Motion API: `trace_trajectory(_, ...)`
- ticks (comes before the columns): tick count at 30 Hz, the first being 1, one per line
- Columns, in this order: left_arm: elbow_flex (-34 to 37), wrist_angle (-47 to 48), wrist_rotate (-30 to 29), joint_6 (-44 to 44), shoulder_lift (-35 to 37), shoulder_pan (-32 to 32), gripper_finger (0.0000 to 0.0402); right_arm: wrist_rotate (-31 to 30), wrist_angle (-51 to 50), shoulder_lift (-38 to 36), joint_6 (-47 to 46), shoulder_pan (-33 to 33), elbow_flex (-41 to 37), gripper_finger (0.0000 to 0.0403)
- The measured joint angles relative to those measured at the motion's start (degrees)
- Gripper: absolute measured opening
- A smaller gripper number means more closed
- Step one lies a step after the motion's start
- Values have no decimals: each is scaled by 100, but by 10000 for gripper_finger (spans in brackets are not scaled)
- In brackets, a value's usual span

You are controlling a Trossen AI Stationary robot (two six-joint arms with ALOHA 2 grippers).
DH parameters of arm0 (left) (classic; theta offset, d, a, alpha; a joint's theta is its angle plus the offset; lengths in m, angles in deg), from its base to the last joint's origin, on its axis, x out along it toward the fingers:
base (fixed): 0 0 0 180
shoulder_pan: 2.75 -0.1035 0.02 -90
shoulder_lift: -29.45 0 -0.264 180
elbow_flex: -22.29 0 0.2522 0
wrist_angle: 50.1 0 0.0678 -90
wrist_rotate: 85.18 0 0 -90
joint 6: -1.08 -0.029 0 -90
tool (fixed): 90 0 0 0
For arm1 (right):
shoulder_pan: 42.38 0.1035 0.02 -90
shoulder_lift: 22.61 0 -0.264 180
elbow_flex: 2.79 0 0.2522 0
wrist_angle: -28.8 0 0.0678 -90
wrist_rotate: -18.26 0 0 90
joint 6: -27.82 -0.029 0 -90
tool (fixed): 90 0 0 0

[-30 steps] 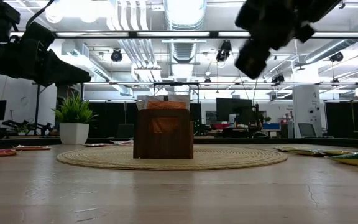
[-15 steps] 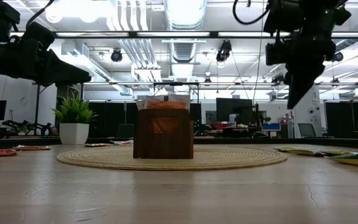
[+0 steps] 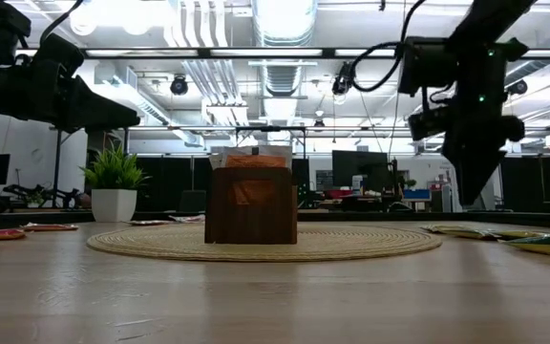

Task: Pick & Place Tea
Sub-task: Put the yellow tea bag into the top section of the wooden organizer

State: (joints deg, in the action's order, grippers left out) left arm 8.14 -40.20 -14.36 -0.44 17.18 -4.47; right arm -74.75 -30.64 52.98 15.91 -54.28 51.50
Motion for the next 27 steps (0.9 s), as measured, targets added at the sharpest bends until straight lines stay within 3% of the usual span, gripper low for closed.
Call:
trace_trajectory(13,1,0,0,0,2,-4,202,-137,480,1324,-183,-49,12,134)
trace_trajectory(18,-1,0,0,0,0,-3,202,-129,539,1507,-126,-50,24,127)
trace_trajectory(22,0,0,0,0,2,-2,202,-128,573,1429,-122,-48,2,99)
trace_trajectory(27,-1,0,0,0,0,-2,202,-165,651,1356,-145,-48,-11,31)
